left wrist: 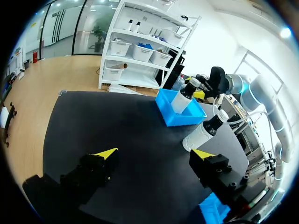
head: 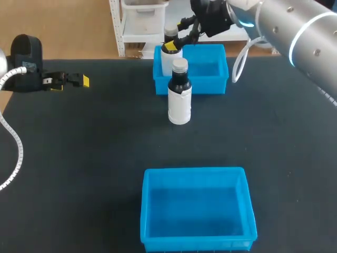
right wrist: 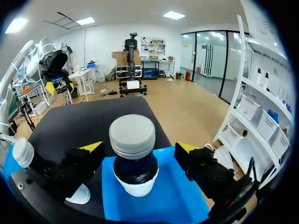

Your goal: Pick up the bottle, and place it in the far bin if it is heavy, or in the near bin if it is light.

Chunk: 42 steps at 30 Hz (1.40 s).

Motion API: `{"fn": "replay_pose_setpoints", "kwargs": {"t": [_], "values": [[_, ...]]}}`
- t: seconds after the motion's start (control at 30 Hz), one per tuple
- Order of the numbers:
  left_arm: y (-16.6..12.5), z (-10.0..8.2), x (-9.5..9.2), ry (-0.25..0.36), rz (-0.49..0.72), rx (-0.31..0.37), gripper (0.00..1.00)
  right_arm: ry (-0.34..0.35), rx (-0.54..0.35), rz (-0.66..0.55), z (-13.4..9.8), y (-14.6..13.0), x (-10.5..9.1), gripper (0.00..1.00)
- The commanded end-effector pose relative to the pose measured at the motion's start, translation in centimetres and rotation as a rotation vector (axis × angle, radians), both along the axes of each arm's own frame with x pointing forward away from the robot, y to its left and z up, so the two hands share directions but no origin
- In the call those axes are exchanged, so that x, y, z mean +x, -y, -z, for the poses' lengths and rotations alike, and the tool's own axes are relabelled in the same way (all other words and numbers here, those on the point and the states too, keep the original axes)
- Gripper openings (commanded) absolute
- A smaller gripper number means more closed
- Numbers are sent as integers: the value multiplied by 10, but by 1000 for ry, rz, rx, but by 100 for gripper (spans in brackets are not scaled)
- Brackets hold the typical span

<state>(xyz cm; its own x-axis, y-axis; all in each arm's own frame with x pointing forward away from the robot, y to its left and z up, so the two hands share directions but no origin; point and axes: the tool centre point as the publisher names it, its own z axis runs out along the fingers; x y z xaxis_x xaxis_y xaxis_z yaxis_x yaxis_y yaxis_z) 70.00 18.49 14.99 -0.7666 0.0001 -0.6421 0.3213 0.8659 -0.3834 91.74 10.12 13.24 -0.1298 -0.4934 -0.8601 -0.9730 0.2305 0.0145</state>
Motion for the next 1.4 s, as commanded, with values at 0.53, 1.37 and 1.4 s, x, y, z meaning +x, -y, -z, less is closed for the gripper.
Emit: {"fn": "replay_pose_setpoints", "kwargs": {"t": [0.53,1.37,1.4], "values": [[0,0,0,0,0,0,100,-30,77,-13,-51,186,-39,100],[0,0,0,0,0,0,100,-44,80,62,-31,158,-146,100],[0,0,0,0,0,0,100,-49,81,52,-29,154,-147,100]]}}
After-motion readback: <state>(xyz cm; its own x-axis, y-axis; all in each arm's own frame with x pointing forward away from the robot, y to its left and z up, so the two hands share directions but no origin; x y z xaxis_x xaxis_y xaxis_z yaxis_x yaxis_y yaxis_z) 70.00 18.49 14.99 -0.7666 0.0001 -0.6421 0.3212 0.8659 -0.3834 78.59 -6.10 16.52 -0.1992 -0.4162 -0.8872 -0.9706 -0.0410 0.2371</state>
